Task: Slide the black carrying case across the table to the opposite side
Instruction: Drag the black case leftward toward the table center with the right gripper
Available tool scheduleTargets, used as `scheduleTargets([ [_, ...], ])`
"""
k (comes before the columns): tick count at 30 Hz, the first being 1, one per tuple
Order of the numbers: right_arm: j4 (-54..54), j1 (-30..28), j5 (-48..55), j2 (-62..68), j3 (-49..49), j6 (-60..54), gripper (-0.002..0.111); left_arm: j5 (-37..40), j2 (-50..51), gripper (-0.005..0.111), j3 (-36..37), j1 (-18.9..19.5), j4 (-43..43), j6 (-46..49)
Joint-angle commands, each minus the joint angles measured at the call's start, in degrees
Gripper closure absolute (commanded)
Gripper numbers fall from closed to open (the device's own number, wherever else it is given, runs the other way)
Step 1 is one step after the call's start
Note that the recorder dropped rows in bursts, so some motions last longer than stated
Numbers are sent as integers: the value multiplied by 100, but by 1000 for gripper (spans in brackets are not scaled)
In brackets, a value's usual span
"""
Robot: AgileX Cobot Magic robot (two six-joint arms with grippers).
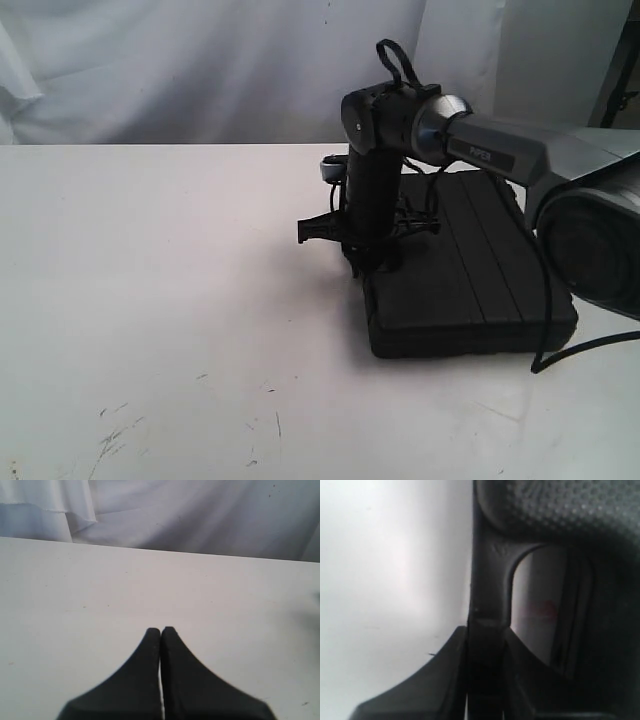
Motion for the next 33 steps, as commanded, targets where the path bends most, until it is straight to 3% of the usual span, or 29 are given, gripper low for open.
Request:
scheduleTargets([
  [1, 71, 196, -219, -54, -141, 270, 108, -58, -27, 107, 24, -12, -2, -35],
  [12, 768, 474, -1052, -44, -164, 1209, 108, -58, -27, 107, 24, -12, -2, -35],
  [22, 1421, 727, -1919, 36, -204, 1235, 108, -58, -27, 107, 24, -12, -2, -35],
  [33, 1741, 964, -1701, 673, -1405, 1187, 108, -58, -27, 107, 24, -12, -2, -35],
])
